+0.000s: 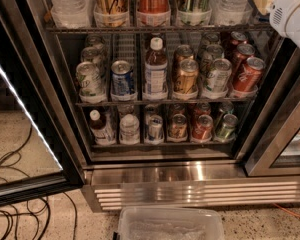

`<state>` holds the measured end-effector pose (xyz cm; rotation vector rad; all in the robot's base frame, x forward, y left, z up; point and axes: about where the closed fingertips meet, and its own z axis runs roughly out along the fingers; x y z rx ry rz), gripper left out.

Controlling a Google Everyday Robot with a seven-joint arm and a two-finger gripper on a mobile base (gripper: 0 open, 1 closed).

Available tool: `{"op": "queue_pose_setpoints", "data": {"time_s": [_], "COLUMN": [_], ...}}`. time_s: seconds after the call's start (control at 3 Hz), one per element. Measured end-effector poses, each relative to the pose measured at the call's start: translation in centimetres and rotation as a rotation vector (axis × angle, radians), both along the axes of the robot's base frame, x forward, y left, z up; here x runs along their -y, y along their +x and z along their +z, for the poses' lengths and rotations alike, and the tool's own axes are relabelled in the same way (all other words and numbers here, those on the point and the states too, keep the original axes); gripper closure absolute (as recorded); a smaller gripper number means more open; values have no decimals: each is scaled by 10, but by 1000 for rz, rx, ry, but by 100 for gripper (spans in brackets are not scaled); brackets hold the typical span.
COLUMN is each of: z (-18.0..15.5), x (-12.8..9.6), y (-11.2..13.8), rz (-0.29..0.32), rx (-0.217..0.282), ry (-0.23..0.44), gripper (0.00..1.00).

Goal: Pick pepsi can from top shelf of fridge

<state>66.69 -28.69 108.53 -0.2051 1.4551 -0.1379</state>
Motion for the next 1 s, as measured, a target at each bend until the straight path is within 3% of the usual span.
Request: {"op": "queue_pose_setpoints", "data": {"time_s": [0.33,0.67,1.0], "z": [10,47,68], "x": [-10,-31,-52], "y": [-4,-15,-34], "rz": [19,66,117], "rx": [3,32,5], "ry": [-39,-25,-5], "gripper": [100,100,100]}}
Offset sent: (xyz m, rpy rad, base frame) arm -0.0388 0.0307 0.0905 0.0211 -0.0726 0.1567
